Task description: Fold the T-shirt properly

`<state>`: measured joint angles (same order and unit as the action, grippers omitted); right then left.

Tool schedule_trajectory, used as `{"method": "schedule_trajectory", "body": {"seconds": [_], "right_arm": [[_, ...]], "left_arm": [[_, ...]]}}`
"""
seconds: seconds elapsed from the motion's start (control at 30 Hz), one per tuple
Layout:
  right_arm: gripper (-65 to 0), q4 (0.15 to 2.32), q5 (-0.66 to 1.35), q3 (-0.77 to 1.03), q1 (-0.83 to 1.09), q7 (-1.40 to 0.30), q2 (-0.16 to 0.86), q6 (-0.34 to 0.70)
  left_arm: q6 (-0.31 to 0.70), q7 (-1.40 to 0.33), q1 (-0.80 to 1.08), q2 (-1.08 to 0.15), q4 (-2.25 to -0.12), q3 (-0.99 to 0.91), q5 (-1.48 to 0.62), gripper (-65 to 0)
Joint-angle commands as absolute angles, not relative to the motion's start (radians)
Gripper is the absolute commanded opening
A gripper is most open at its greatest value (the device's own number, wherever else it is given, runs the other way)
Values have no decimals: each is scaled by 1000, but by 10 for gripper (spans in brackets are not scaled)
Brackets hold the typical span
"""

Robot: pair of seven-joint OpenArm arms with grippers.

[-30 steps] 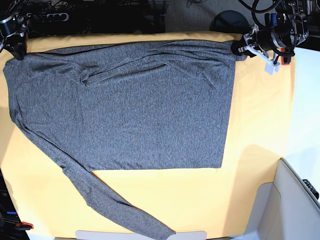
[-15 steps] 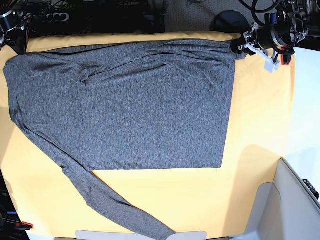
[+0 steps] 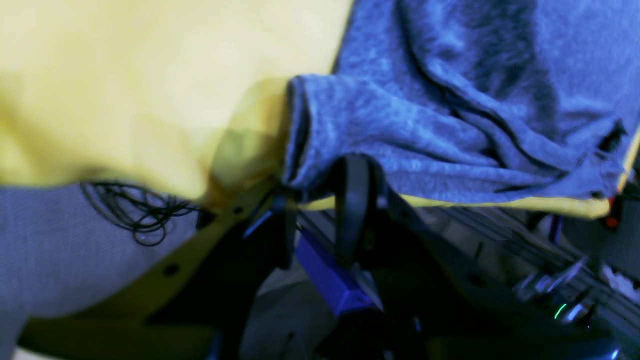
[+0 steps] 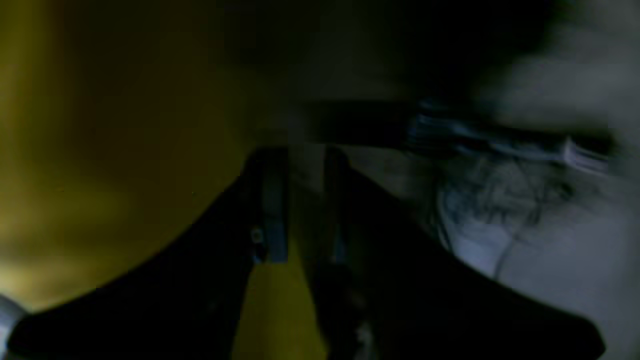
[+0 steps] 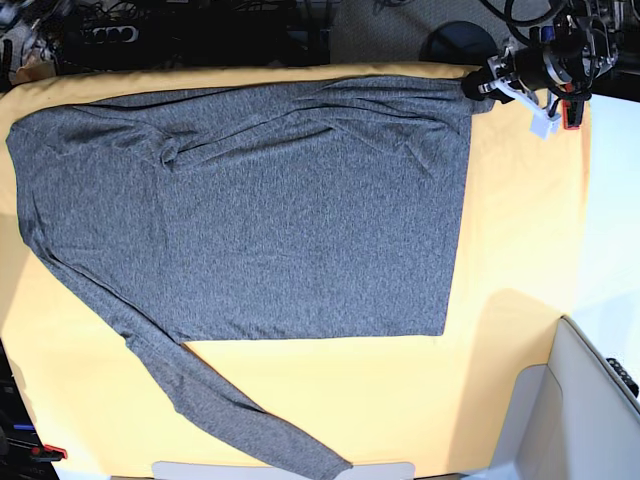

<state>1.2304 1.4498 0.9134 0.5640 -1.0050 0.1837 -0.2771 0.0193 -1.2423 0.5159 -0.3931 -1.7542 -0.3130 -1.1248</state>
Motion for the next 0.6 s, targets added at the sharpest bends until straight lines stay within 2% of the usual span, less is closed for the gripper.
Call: {"method": "schedule_trajectory", "body": {"seconds": [0.0, 0.2, 0.57], "right_arm": [[-534, 1264, 1484, 923, 559, -1017, 231, -252], [-534, 1264, 1484, 924, 565, -1017, 231, -252], [-535, 1288, 1484, 997, 562, -1018, 229, -252]], "left_arm": [[10, -1257, 530, -395, -1762, -337, -1106, -514], [10, -1273, 529, -386, -1764, -367, -1106, -449], [10, -1274, 529, -387, -1768, -361, -1106, -446]]}}
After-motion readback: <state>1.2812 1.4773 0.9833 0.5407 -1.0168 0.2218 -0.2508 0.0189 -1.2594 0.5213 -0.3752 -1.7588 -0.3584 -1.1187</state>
